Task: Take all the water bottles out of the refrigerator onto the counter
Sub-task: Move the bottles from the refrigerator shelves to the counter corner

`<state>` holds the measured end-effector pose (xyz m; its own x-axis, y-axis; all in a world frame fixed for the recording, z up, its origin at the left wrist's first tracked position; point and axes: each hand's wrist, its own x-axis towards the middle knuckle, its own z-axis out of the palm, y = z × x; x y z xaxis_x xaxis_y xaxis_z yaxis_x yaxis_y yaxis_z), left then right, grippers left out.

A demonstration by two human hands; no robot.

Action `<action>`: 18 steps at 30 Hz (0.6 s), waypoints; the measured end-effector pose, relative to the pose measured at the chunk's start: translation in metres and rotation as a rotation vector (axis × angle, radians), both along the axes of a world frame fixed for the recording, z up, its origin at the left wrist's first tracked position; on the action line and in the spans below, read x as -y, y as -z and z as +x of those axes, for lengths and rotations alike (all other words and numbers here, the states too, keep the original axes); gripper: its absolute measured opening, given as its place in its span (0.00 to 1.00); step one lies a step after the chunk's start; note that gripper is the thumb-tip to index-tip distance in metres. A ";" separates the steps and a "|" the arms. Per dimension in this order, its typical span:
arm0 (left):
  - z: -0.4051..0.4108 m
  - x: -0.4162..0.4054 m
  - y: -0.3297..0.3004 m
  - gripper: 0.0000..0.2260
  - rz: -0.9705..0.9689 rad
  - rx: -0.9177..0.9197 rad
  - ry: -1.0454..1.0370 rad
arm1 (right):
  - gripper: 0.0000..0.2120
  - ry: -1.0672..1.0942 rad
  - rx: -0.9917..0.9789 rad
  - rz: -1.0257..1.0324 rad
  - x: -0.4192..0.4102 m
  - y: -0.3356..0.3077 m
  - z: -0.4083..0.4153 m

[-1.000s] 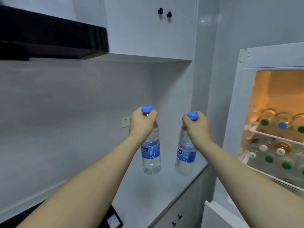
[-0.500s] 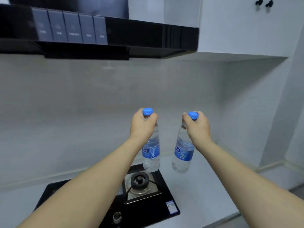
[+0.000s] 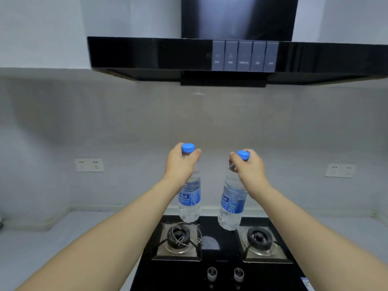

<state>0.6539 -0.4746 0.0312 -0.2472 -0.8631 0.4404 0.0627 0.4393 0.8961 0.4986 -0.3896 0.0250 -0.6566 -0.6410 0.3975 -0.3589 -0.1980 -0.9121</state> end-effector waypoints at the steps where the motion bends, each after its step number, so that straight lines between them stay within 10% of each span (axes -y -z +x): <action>1: 0.019 0.007 0.003 0.06 0.004 0.002 -0.013 | 0.07 -0.017 -0.001 0.007 0.009 0.000 0.017; 18: 0.246 0.123 0.047 0.06 0.170 0.017 -0.335 | 0.09 -0.337 -0.001 0.074 0.178 0.035 0.220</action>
